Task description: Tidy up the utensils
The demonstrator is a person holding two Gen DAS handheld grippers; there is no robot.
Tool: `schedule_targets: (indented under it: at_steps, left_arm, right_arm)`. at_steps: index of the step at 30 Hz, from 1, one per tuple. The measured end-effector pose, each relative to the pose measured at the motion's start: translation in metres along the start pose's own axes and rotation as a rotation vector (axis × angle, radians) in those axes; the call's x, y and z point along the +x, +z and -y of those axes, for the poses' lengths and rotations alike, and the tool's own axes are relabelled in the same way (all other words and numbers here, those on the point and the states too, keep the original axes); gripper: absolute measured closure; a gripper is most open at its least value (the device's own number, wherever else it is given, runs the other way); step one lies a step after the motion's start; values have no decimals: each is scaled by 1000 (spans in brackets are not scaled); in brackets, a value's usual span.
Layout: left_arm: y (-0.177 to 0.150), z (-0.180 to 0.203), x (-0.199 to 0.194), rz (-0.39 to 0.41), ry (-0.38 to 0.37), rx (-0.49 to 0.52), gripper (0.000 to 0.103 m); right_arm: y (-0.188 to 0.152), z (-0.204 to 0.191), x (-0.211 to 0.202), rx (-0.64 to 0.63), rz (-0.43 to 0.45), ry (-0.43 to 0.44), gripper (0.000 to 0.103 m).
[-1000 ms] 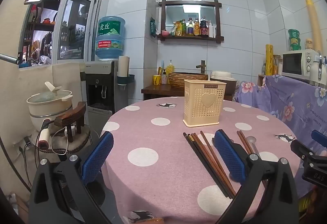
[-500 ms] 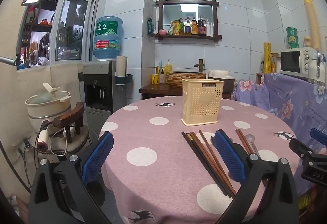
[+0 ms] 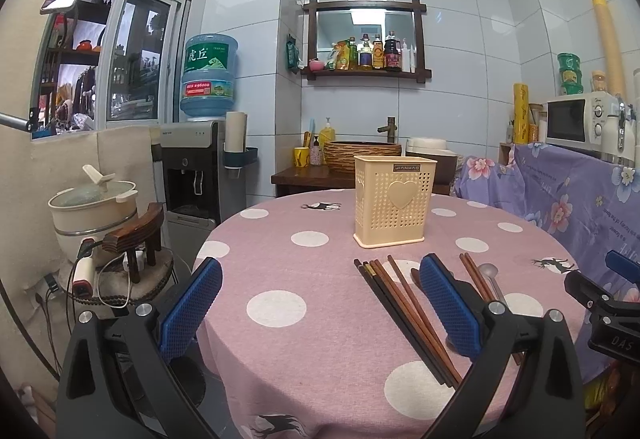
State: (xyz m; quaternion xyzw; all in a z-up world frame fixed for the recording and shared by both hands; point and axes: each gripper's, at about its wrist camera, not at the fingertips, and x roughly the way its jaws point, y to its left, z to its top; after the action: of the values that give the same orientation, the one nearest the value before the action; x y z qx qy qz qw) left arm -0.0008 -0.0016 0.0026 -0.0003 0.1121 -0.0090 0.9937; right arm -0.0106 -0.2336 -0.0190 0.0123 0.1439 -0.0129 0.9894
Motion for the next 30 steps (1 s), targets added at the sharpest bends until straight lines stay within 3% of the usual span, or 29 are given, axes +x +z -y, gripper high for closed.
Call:
schedule_targets:
  at_steps: [30]
  left_arm:
    - [-1, 0, 2, -4, 2, 3, 5]
  right_arm:
    - [-2, 0, 1, 2, -2, 1, 5]
